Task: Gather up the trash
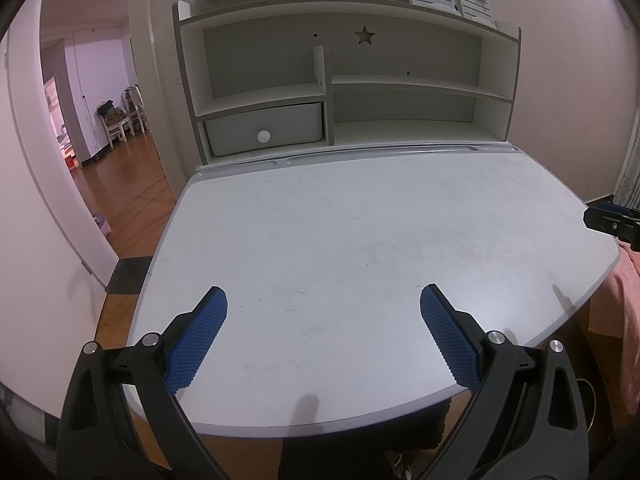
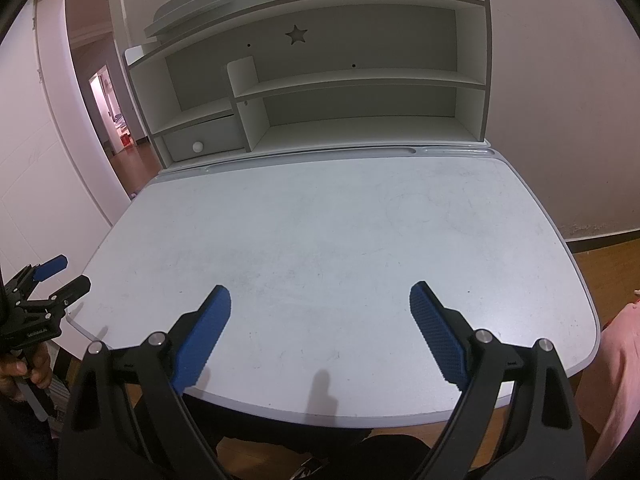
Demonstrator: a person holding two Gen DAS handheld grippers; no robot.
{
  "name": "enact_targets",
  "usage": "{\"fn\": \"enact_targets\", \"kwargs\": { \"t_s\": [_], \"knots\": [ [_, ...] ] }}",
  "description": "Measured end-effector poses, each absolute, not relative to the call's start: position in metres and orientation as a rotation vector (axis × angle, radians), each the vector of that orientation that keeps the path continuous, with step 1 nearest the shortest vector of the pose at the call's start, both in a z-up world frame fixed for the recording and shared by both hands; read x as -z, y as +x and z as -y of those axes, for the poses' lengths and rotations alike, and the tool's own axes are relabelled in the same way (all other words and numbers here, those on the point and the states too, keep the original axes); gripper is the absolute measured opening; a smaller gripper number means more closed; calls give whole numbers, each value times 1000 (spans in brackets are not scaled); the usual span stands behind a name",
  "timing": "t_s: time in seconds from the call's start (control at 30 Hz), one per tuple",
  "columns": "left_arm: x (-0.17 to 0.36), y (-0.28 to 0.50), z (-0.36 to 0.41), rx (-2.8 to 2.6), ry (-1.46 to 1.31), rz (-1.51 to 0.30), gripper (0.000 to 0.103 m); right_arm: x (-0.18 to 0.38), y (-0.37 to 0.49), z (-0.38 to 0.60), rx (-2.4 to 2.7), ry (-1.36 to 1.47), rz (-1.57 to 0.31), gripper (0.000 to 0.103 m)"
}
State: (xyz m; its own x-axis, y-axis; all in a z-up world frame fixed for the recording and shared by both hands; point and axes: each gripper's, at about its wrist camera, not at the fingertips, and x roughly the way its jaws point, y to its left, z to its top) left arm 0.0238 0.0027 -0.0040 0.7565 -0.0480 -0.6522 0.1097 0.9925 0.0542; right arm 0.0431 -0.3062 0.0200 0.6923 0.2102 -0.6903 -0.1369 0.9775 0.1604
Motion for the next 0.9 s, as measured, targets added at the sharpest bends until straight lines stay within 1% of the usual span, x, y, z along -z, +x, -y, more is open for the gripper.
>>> {"fn": "enact_targets", "kwargs": {
  "t_s": [0.63, 0.9],
  "knots": [
    [1, 15, 3, 82, 127, -672, 94, -20, 42, 307, -195, 98, -782, 88],
    [0, 22, 0, 91, 99, -695, 94, -20, 42, 307, -196, 98, -782, 88]
  ]
}}
